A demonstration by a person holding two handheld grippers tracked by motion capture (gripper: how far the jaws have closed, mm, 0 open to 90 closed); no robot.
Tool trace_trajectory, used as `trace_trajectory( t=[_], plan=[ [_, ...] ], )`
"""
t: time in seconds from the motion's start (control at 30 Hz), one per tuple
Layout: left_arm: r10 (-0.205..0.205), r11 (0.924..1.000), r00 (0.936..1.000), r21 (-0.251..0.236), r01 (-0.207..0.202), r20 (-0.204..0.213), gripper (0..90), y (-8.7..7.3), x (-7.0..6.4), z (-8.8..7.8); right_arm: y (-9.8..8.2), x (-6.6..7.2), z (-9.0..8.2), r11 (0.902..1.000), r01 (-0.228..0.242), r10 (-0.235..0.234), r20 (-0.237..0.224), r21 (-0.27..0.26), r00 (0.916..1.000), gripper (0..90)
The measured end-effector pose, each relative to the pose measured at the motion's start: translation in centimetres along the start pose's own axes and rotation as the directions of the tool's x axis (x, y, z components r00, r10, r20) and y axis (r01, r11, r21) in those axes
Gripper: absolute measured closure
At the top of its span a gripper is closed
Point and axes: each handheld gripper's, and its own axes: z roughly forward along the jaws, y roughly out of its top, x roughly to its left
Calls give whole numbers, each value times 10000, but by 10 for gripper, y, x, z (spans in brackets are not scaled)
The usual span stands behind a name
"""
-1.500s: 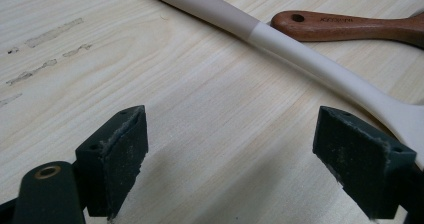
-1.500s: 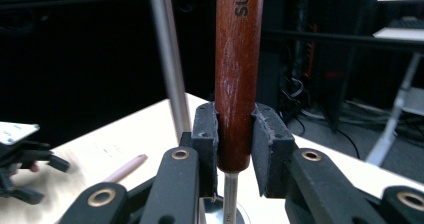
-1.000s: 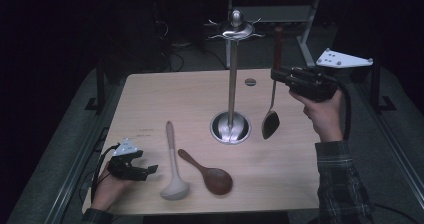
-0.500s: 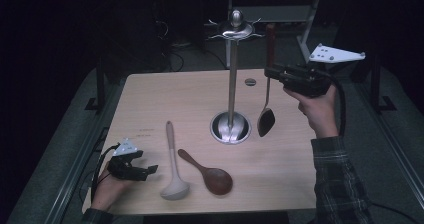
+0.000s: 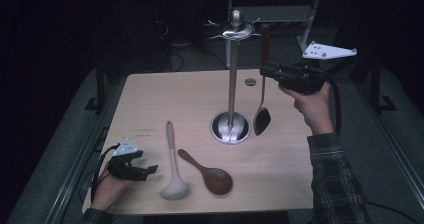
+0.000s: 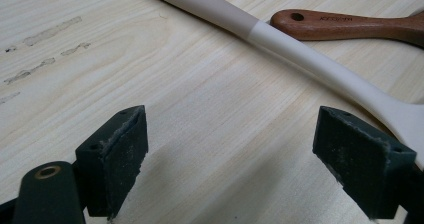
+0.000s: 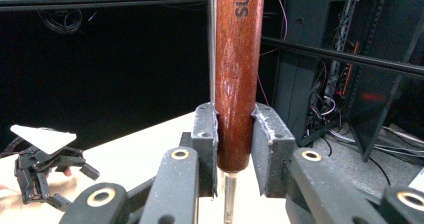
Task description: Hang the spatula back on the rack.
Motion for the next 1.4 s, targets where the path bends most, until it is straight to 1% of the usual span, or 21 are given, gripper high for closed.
trace_trajectory(
  t=[0.2,0.37,0.57,0.73,0.83,1.0,1.1,1.13,1.2,1.23,1.33,1.4],
  plan=[
    [-13,10000,10000,-17,13,11,140,0,0,0,1,0,7,9999,-26,27,-105,112,9999,735],
    [-2,10000,10000,-9,2,22,140,0,0,0,2,2,13,9998,2,0,-105,212,9999,735],
    [-20,10000,10000,-28,20,35,140,0,0,0,2,7,18,9995,170,-170,-3,276,9999,735],
    [-24,10000,10000,-46,24,18,140,0,1,-1,1,11,22,9985,338,-348,216,437,9992,734],
    [-29,10000,10000,-40,29,28,140,0,0,-1,-1,12,24,9978,366,-385,320,559,9987,734],
    [-32,10000,10000,-35,32,18,140,0,0,-1,-3,12,24,9985,298,-311,275,468,9991,732],
    [-6,10000,10000,-21,6,13,140,0,0,-1,-3,13,23,9986,264,-279,334,450,9991,723],
    [7,10000,10000,-17,-7,14,140,0,0,-1,-4,13,23,9988,230,-244,330,423,9992,702],
    [46,10000,10000,-3,-46,17,141,0,0,-1,-4,13,20,9997,27,-33,270,232,9996,607],
    [25,10000,10000,-11,-25,16,141,1,-1,-1,-5,13,18,9997,-87,82,235,220,9997,564],
    [-58,10000,10000,10,58,62,141,2,-1,1,-9,13,12,9994,-268,264,181,213,9995,444],
    [-36,10000,10000,76,35,89,141,3,0,1,-13,14,8,9986,-373,366,186,373,9992,398]
  ],
)
